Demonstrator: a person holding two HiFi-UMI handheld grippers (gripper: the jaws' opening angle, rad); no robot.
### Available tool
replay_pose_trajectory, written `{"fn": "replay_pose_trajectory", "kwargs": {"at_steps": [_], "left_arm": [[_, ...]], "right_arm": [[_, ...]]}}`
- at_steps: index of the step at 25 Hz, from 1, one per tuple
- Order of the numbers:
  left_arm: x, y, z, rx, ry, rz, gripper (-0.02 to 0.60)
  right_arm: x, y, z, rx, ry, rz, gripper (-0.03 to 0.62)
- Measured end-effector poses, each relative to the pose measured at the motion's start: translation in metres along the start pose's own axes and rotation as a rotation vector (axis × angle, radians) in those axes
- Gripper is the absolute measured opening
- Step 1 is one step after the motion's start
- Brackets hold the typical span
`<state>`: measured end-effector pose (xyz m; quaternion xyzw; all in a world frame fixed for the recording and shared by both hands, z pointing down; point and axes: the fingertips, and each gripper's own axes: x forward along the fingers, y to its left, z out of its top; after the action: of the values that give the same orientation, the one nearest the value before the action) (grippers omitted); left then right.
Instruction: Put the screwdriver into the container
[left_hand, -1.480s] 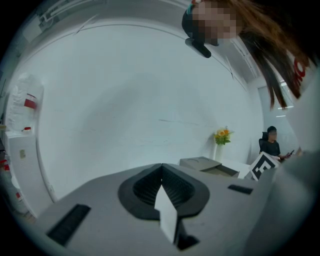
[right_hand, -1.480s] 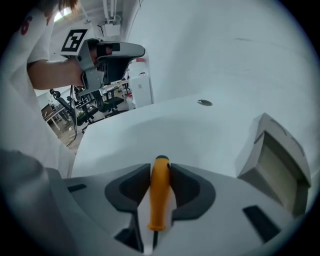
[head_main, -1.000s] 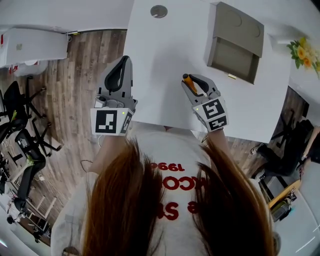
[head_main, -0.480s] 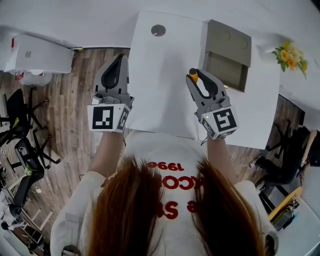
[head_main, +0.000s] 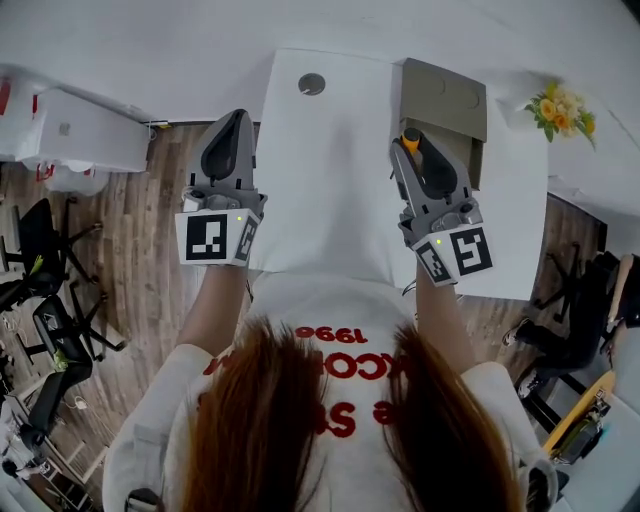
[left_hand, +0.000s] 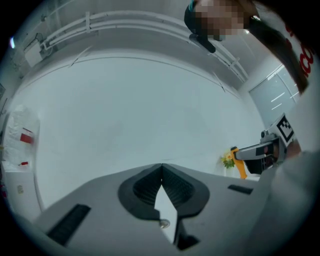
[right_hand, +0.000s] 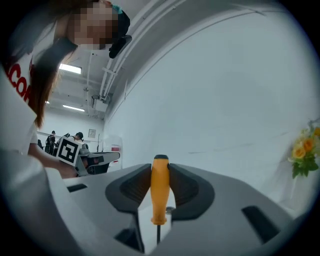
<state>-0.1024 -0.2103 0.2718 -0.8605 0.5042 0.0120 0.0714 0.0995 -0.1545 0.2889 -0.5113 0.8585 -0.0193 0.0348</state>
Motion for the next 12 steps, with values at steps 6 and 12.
{"fn": "replay_pose_trajectory", "kwargs": {"at_steps": [6,12], "left_arm": [[0.010,-0.021,0.001,-0.022,-0.013,-0.071,0.008],[0.026,-0.062,-0.002,-0.055,-0.023,-0.185,0.008]], "right_arm": [[-0.022,-0.013,0.010,0.005,-0.020,-0.090,0.114],[-0.060,-0.034,0.018,-0.007,-0.027,-0.219,0.114]]}}
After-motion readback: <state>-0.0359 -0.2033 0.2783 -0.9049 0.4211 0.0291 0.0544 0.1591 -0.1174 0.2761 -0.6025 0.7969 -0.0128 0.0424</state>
